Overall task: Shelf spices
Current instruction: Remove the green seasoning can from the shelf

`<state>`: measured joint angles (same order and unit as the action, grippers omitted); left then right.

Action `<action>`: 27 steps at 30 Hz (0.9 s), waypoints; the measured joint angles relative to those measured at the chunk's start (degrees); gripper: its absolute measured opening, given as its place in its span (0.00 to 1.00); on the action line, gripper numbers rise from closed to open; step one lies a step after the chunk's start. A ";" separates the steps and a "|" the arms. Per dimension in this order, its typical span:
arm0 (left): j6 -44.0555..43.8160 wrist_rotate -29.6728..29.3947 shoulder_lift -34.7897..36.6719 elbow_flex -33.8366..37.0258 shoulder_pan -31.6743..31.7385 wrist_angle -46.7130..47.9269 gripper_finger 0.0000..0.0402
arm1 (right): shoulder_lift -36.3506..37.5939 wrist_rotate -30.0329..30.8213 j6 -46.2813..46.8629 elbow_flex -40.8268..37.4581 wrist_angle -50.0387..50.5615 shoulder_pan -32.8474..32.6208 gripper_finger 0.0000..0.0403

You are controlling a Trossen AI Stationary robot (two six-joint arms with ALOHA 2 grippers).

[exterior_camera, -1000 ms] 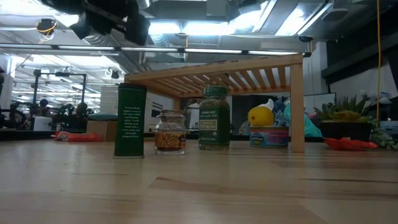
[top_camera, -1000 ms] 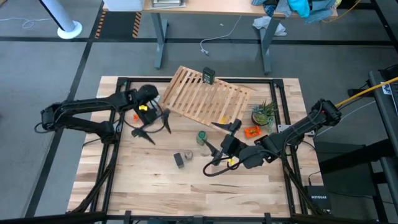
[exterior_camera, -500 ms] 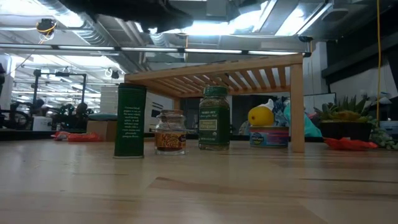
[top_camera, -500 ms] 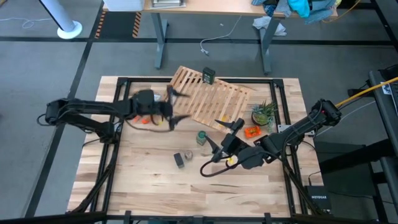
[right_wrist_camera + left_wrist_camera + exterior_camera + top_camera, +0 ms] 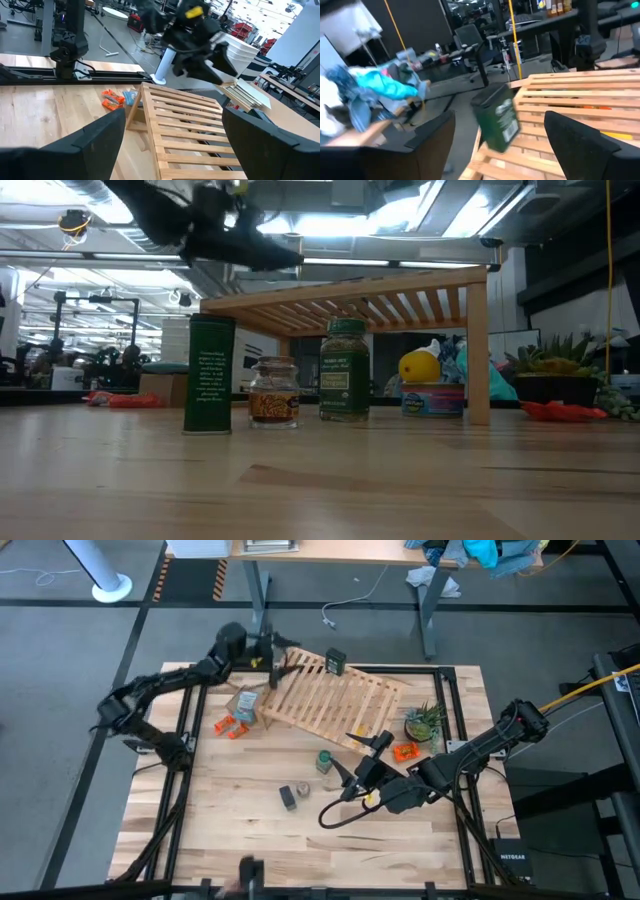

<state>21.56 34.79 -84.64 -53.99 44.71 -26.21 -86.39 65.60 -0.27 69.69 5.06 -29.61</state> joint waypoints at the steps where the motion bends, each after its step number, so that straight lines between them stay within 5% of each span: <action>1: -0.82 1.36 -1.81 -1.51 0.92 0.05 0.74 | 0.00 0.00 0.00 0.00 0.03 0.00 0.84; 10: -2.62 7.67 -16.01 -13.46 3.57 0.44 0.74 | 0.00 3.90 -0.01 0.00 1.92 0.00 0.84; 27: -4.77 16.97 -24.77 -22.83 3.57 1.90 0.74 | -0.02 3.12 2.36 0.02 2.52 0.00 0.84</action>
<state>16.78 51.76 -109.40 -76.82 48.28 -24.32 -86.41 68.72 2.09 69.71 7.58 -29.61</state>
